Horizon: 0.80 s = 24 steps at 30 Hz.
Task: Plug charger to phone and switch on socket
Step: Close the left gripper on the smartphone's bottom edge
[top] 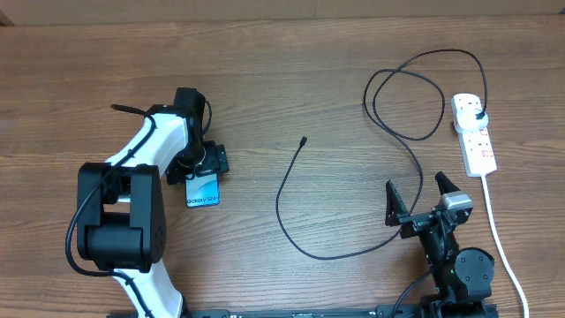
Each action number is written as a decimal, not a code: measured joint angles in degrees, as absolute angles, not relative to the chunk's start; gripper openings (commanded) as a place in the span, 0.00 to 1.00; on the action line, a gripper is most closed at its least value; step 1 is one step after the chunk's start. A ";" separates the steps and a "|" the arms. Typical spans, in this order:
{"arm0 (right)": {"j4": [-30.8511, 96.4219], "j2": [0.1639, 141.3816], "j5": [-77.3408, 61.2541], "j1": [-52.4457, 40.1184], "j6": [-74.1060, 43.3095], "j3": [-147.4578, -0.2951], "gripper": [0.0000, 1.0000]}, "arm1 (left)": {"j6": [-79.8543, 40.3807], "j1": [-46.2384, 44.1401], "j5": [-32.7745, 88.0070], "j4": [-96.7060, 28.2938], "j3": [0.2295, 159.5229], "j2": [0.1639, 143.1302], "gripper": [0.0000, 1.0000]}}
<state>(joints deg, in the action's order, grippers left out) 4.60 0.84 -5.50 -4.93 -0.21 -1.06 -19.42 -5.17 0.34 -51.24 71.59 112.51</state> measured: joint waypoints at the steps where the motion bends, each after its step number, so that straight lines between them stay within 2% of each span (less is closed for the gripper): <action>1: 4.58 0.84 -5.50 -4.91 -0.23 -1.06 1.00 | -19.49 -5.17 0.34 -51.22 71.59 112.51 0.90; 18: 4.58 0.84 -5.48 -4.91 -0.23 -1.06 1.00 | -15.86 -5.19 0.32 -51.53 71.53 112.51 0.88; 24: 4.58 0.84 -5.50 -4.93 -0.23 -1.06 1.00 | -13.28 -5.28 0.32 -50.98 71.48 112.40 0.91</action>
<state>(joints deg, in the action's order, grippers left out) 4.58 0.84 -5.50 -4.93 -0.23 -1.06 -13.28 -5.28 0.32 -50.98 71.48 112.40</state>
